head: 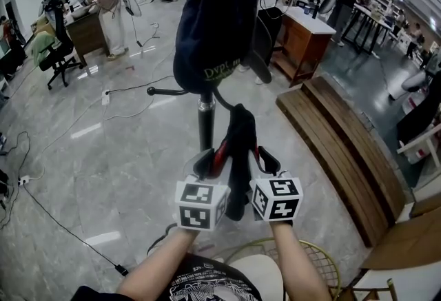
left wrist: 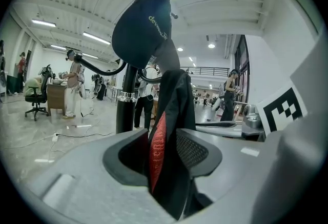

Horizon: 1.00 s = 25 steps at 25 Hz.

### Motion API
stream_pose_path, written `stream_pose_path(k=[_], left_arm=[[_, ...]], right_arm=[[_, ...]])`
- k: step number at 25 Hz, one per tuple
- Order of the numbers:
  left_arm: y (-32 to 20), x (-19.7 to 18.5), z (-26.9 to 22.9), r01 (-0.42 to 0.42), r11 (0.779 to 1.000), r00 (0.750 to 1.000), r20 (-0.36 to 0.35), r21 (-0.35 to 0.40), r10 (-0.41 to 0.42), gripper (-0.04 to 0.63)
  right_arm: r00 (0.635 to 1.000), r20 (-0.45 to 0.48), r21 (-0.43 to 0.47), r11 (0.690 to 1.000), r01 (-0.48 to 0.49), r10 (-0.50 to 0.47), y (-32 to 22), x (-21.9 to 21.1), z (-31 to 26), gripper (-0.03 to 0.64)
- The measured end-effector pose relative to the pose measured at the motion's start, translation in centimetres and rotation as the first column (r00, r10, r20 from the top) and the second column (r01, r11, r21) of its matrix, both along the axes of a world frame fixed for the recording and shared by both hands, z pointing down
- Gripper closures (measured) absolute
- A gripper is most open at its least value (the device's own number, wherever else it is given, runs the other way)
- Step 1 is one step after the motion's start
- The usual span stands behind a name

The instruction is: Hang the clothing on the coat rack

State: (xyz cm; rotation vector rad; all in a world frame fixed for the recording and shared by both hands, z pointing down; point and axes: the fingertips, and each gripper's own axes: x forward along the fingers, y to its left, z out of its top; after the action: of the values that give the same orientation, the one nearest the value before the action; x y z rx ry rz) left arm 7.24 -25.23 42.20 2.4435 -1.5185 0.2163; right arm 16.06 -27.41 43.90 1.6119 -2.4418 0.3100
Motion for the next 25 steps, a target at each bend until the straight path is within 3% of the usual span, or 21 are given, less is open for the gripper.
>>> stream_pose_path(k=[25], left_arm=[[4.0, 3.3, 0.3, -0.073, 0.997, 0.997, 0.016, -0.016, 0.073, 0.454]], right_arm=[[1.0, 0.016, 0.011, 1.0, -0.005, 0.005, 6.1, 0.6, -1.3, 0.549]])
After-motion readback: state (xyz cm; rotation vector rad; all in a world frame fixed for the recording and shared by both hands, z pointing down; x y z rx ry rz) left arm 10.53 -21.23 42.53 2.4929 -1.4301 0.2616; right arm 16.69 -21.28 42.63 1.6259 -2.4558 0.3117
